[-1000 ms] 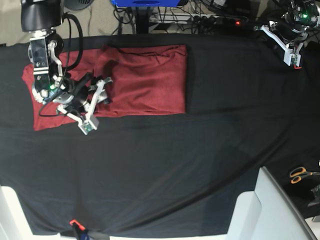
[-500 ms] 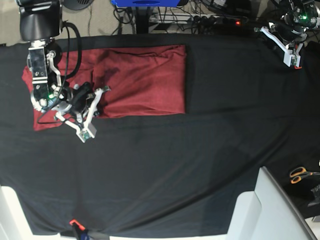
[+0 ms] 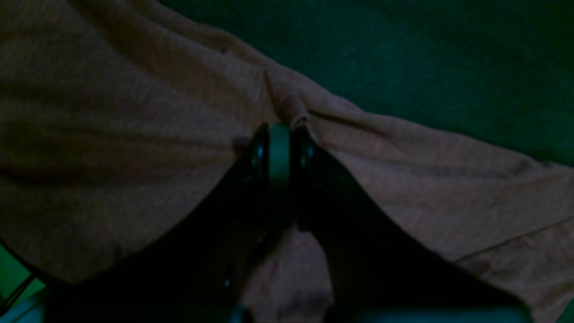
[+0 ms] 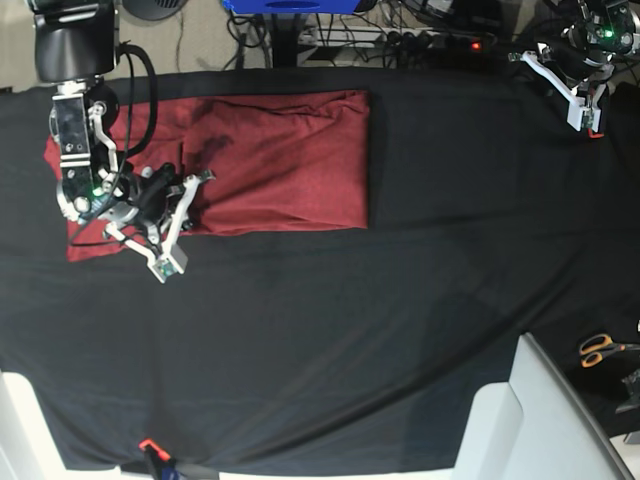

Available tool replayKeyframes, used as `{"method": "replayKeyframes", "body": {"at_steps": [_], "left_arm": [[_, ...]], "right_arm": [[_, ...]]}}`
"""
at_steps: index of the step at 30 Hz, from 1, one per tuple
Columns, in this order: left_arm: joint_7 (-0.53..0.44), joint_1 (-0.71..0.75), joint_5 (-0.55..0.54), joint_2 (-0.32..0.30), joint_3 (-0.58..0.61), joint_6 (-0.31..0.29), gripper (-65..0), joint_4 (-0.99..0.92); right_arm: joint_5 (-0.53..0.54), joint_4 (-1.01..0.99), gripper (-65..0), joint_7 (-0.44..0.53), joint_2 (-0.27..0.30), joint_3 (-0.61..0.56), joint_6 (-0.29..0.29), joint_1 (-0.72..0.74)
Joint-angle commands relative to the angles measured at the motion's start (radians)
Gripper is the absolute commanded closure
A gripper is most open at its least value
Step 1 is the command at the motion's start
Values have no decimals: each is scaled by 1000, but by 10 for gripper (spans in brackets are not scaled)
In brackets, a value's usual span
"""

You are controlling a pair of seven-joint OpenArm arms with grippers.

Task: Fold the T-shirt properly
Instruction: 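Open the right gripper and lift it off the shirt end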

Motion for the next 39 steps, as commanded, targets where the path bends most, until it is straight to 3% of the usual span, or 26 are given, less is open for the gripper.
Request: {"method": "replayKeyframes", "body": {"at_steps": [1, 5, 8, 16, 18, 20, 22, 23, 25, 27, 28, 30, 34, 39], "left_arm": [[-12, -3, -6, -14, -7, 0, 0, 13], [-12, -3, -6, -14, -6, 0, 0, 10], [-12, -5, -6, -14, -6, 0, 0, 6], [-12, -13, -6, -16, -6, 0, 0, 6], [-12, -19, -6, -16, -6, 0, 0, 5], [-12, -23, -6, -16, -4, 0, 0, 3], [-12, -25, -6, -19, 22, 0, 0, -3], [-12, -25, -6, -21, 36, 0, 0, -7], [-12, -27, -6, -28, 60, 0, 0, -7], [-12, -27, -6, -27, 67, 2, 0, -4], [-12, -27, -6, -24, 65, 2, 0, -3], [-14, -28, -8, -24, 67, 2, 0, -1], [-14, -45, -8, -24, 65, 2, 0, -6], [-14, -46, -8, -24, 70, 2, 0, -6]], "right_arm": [[8, 16, -20, 17, 8, 5, 0, 18], [8, 24, -120, -32, 6, 6, -1, 19], [8, 45, -215, -45, 6, 6, -55, 18], [8, 205, -228, -86, 8, 14, -76, -22], [8, 257, -230, -117, 2, 94, -75, -28], [13, 294, -279, -149, 0, 191, -69, -28], [13, 311, -402, -161, 0, 280, -61, -27], [13, 309, -477, -160, 0, 321, -41, -22], [13, 294, -560, -152, 3, 427, 30, -14], [13, 246, -555, -161, 2, 588, 148, 26], [13, 204, -548, -164, 5, 660, 178, 49], [12, 56, -545, -210, 22, 826, 178, 119], [12, -303, -545, -293, 155, 1025, 178, 217], [12, -590, -545, -226, 232, 1061, 178, 236]]}}
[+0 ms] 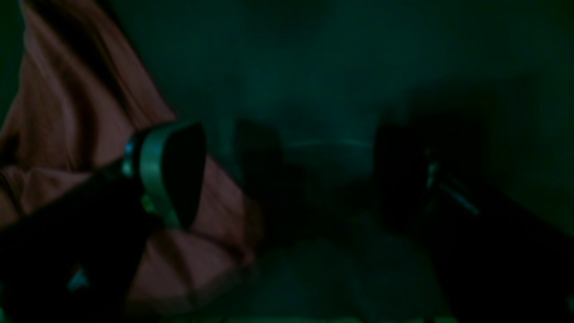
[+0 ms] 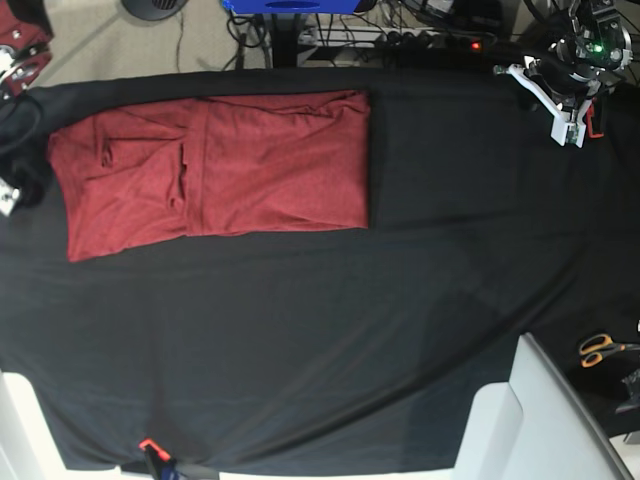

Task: Fold the T-shirt properly
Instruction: 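Open the right gripper and lift it off the shirt end, then lower the right gripper and grasp the red shirt's end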

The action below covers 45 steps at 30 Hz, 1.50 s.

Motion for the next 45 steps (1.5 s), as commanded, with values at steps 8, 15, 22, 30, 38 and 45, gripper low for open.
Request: {"method": "replayKeyframes", "body": {"at_steps": [8, 15, 22, 30, 38, 45], "left_arm": [[-11, 2, -5, -13, -4, -1, 0, 13], [-11, 2, -5, -13, -4, -1, 0, 13], [-11, 1, -5, -13, -4, -1, 0, 13], [-11, 2, -5, -13, -4, -1, 0, 11], [-11, 4, -5, -13, -4, -1, 0, 11], [-11, 4, -5, -13, -4, -1, 0, 11]], "right_arm": [[-6, -31, -543, -111, -35, -5, 2, 10], [-6, 109, -543, -200, -94, -53, 2, -17], [-5, 385, -543, -235, -181, -165, 2, -69], [-5, 333, -543, -224, -195, -214, 2, -56], [118, 282, -543, -269, -190, -209, 2, -26], [156, 287, -542, -325, -195, -215, 2, -44]]}}
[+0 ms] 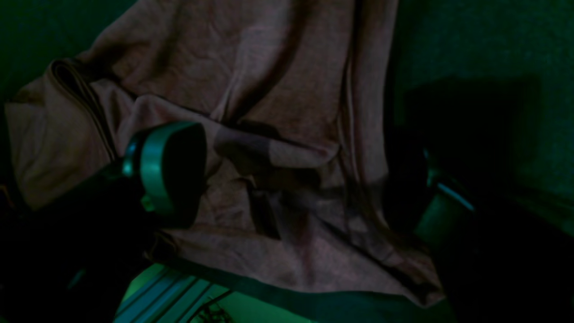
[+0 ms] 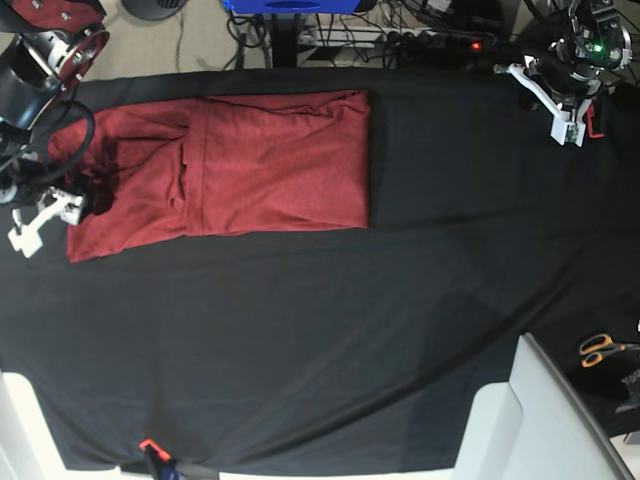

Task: Fold the T-shirt properly
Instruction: 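Lower the right gripper and grasp the red shirt's end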

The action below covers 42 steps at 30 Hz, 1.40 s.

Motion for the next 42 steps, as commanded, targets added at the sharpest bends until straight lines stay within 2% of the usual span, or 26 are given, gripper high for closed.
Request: {"method": "replayKeyframes", "body": {"at_steps": [1, 7, 13, 17, 21, 26, 36, 38, 42], "left_arm": [[-13, 5, -8, -14, -7, -1, 0, 12], [-13, -1, -8, -14, -7, -1, 0, -10], [-13, -20, -8, -13, -7, -1, 0, -57], [-13, -20, -8, -13, -7, -1, 0, -56], [-13, -21, -8, -13, -7, -1, 0, -56], [-13, -29, -8, -13, -7, -1, 0, -57], [-13, -32, -8, -13, -6, -1, 0, -56], [-13, -34, -8, -13, -6, -1, 0, -56], [-13, -34, -8, -13, -6, -1, 0, -57]], "right_arm": [[-8, 6, -542, -33, 2, -3, 1, -7], [-6, 7, -542, -35, 2, -8, 1, -41], [-6, 7, -542, -87, -1, -8, 1, -48], [-6, 9, -542, -91, -27, -13, 1, -53], [12, 9, -539, -87, -36, -123, 1, -68], [123, 40, -452, -81, -45, -191, 1, -96], [132, 32, -437, -82, -44, -194, 1, -100], [132, 32, -404, -81, -44, -194, 1, -100], [132, 32, -216, -81, -42, -217, 1, -97]]}}
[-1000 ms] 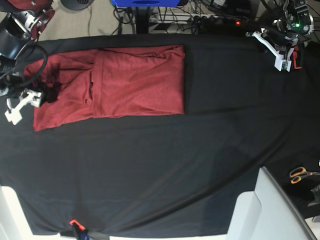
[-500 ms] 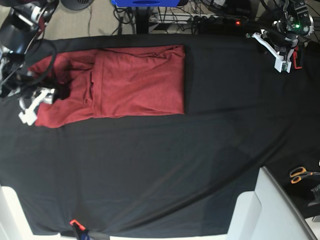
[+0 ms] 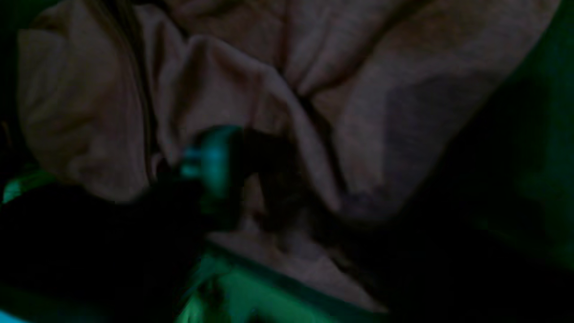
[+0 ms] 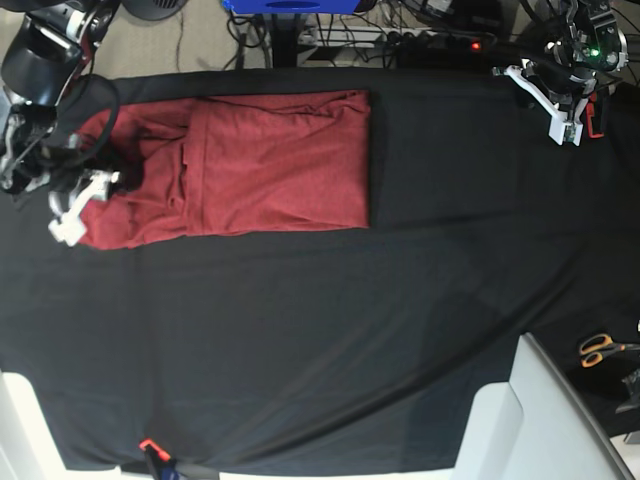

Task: Fold the T-shirt properly
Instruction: 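Lower the right gripper and grasp the red shirt's end, then fold the held shirt end over toward the shirt's middle with the right gripper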

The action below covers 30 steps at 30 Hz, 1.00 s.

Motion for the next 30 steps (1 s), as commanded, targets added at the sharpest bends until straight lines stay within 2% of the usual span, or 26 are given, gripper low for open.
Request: {"method": "replayKeyframes", "body": {"at_steps": [1, 3, 4, 7, 9, 13, 17, 21, 24, 28, 30], "left_arm": [[-13, 2, -8, -13, -6, -2, 0, 14], [-13, 2, -8, -13, -6, -2, 0, 12], [-13, 2, -8, -13, -6, -2, 0, 12], [-13, 2, -8, -13, -6, -2, 0, 12], [-13, 2, -8, -13, -6, -2, 0, 14], [-13, 2, -8, -13, -6, -2, 0, 15], [-13, 2, -8, -13, -6, -2, 0, 15], [-13, 2, -8, -13, -6, -2, 0, 15], [-13, 2, -8, -13, -6, -2, 0, 15], [-13, 0, -8, -13, -6, -2, 0, 15], [-13, -10, -8, -13, -6, -2, 0, 15]], "right_arm": [[-23, -2, -165, -41, -5, -10, -1, -1], [-23, -2, -80, -41, -8, -9, -1, 3], [-23, -4, -59, -41, -8, -9, -1, 10], [-23, -4, -39, -41, -8, -9, -1, 16], [-23, 3, -3, -42, -6, -10, -1, 26], [-23, 68, -6, -59, -5, -10, -1, 36], [-23, 187, -6, -128, -14, -10, -1, 31], [-25, 285, -6, -185, -44, -12, -1, 26], [-25, 352, -6, -189, -75, -19, -1, 11], [-23, 454, -6, -189, -95, -162, -1, -38], [-23, 487, -6, -189, -130, -208, -1, -61]]}}
